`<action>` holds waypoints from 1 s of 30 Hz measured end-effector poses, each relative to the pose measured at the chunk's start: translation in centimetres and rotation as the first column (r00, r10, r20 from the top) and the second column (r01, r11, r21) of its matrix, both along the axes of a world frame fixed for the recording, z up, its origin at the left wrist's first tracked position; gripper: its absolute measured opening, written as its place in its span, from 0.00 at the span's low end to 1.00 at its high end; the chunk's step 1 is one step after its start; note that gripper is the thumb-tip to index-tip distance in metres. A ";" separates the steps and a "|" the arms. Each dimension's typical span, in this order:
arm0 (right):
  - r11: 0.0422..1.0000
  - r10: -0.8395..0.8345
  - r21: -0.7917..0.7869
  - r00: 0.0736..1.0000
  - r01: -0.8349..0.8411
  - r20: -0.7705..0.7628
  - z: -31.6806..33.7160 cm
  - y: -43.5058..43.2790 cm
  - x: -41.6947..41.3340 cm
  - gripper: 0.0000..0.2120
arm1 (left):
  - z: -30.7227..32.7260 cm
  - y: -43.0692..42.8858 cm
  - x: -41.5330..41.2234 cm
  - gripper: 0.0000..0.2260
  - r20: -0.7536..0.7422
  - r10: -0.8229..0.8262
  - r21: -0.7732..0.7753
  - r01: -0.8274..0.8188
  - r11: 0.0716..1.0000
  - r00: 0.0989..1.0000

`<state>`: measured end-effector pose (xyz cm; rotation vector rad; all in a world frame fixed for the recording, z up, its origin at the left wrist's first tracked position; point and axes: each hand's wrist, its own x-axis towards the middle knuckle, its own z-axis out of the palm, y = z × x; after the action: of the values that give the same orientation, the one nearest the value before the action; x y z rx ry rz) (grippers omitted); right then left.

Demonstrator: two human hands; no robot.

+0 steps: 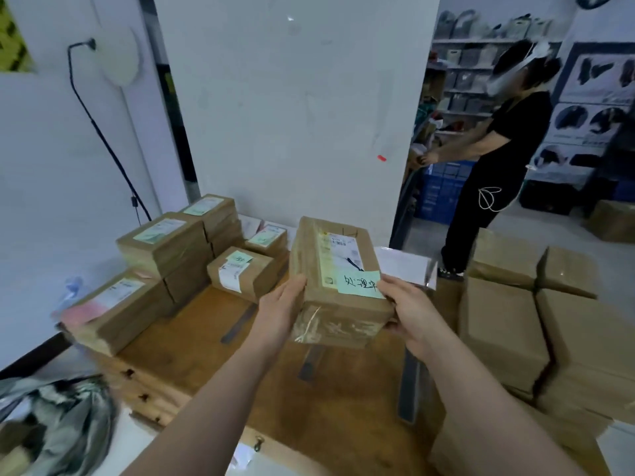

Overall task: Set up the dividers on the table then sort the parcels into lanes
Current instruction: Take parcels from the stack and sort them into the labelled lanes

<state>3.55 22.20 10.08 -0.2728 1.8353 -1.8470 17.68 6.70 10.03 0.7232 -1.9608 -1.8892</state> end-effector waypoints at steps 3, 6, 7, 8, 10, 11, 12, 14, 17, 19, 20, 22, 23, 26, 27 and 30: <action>1.000 0.024 0.014 1.000 -0.024 0.015 -0.8 -3.6 2.4 0.11 | -0.7 -3.4 2.3 0.37 0.031 -0.002 0.024 0.001 1.000 1.000; 0.998 0.057 0.028 0.998 -0.058 0.034 -1.1 -6.9 4.1 0.08 | -1.7 -6.7 4.3 0.40 0.061 0.023 0.074 -0.027 0.997 0.998; 0.997 0.073 0.033 0.997 -0.075 0.038 -1.1 -8.0 4.5 0.07 | -1.9 -7.7 4.8 0.39 0.065 0.026 0.081 -0.031 0.996 0.998; 0.995 0.089 0.038 0.995 -0.091 0.040 -1.2 -9.1 4.9 0.07 | -2.2 -8.7 5.2 0.39 0.077 0.037 0.088 -0.044 0.995 0.996; 0.992 0.117 0.052 0.992 -0.119 0.038 -1.3 -11.2 5.3 0.06 | -2.5 -10.5 5.8 0.34 0.091 0.070 0.079 -0.078 0.994 0.993; 0.989 0.133 0.059 0.990 -0.135 0.035 -1.2 -12.3 5.4 0.06 | -2.6 -11.4 6.0 0.29 0.089 0.090 0.077 -0.097 0.992 0.992; 0.986 0.151 0.063 0.988 -0.153 0.031 -1.2 -13.3 5.5 0.06 | -2.6 -12.2 6.1 0.25 0.084 0.112 0.079 -0.119 0.990 0.990; 0.980 0.189 0.064 0.982 -0.190 0.023 -1.2 -15.4 5.7 0.06 | -2.4 -14.0 6.3 0.21 0.082 0.153 0.072 -0.159 0.985 0.985; 0.969 0.235 0.073 0.971 -0.237 0.033 -1.3 -18.5 6.0 0.05 | -2.3 -16.6 6.5 0.17 0.086 0.211 0.048 -0.216 0.975 0.974; 0.964 0.254 0.072 0.966 -0.257 0.042 -1.6 -20.7 6.1 0.09 | -2.4 -18.4 6.7 0.13 0.083 0.250 0.017 -0.252 0.967 0.965; 0.963 0.258 0.072 0.965 -0.261 0.054 -1.8 -21.8 6.2 0.11 | -2.6 -19.3 6.8 0.12 0.080 0.268 0.005 -0.269 0.963 0.960; 0.960 0.265 0.075 0.961 -0.271 0.073 -2.4 -23.8 6.4 0.13 | -3.1 -21.1 7.2 0.12 0.081 0.275 -0.011 -0.275 0.961 0.958; 0.959 0.267 0.079 0.960 -0.273 0.085 -2.8 -24.7 6.5 0.13 | -3.6 -22.2 7.4 0.12 0.085 0.272 -0.003 -0.273 0.962 0.958; 0.959 0.248 0.106 0.960 -0.262 0.127 -4.2 -27.2 7.3 0.12 | -6.0 -25.4 8.2 0.14 0.119 0.256 0.011 -0.259 0.966 0.959; 0.960 0.233 0.123 0.962 -0.251 0.140 -4.7 -28.1 7.5 0.12 | -6.7 -26.5 8.5 0.16 0.138 0.259 0.011 -0.263 0.965 0.956; 0.966 0.174 0.164 0.970 -0.202 0.167 -6.0 -30.9 8.3 0.13 | -8.2 -29.8 9.0 0.16 0.161 0.271 0.023 -0.278 0.960 0.949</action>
<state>11.88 -8.70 4.06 -0.2264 1.7904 -1.5203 26.67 -23.08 1.79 1.1263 -1.7976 -1.7593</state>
